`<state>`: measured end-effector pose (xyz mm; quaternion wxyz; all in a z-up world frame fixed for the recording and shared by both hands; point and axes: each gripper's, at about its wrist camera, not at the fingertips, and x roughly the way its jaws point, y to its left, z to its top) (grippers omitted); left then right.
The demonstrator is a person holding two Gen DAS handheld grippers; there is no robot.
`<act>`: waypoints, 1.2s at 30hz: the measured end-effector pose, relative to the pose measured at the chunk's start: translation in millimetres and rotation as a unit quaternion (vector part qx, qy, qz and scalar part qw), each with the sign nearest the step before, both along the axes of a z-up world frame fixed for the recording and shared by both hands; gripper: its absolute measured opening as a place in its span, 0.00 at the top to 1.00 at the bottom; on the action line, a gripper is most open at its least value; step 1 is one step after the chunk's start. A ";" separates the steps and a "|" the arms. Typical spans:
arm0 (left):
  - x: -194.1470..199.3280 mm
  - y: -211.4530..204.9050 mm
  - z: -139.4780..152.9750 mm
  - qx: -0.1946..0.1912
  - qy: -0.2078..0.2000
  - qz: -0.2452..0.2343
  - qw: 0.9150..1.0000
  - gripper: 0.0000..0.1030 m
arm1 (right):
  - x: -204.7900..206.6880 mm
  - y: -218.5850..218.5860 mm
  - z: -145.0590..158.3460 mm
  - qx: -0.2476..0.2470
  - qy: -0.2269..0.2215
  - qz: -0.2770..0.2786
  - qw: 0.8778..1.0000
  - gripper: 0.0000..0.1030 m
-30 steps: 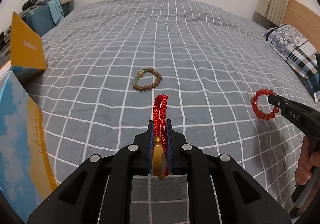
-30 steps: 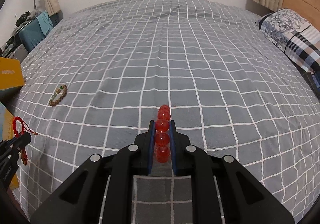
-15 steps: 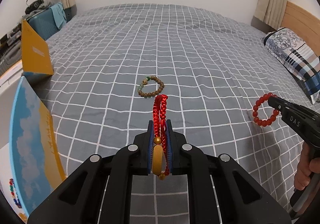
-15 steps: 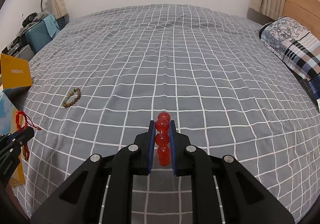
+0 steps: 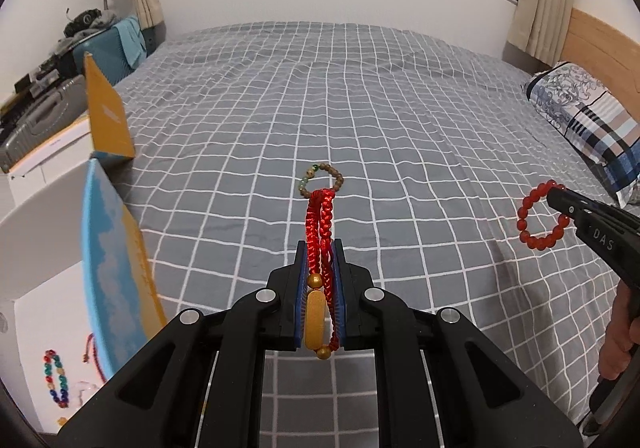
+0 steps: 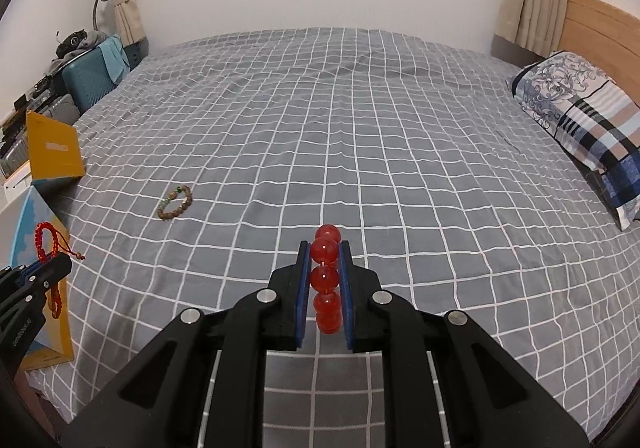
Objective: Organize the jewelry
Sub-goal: 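Carry both red bracelets into the white box and open both tools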
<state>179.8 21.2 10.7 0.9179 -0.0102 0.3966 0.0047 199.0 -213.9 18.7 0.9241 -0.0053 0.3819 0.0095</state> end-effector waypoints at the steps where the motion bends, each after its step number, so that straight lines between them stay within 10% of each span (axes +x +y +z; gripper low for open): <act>1: -2.6 1.7 2.2 0.001 -0.001 0.001 1.000 0.90 | -2.4 1.5 2.1 -0.001 0.000 0.001 1.000 0.88; 36: -104.7 126.6 63.3 -0.001 -0.022 0.108 0.994 0.90 | -57.1 143.6 69.5 0.003 -0.047 0.107 0.993 0.88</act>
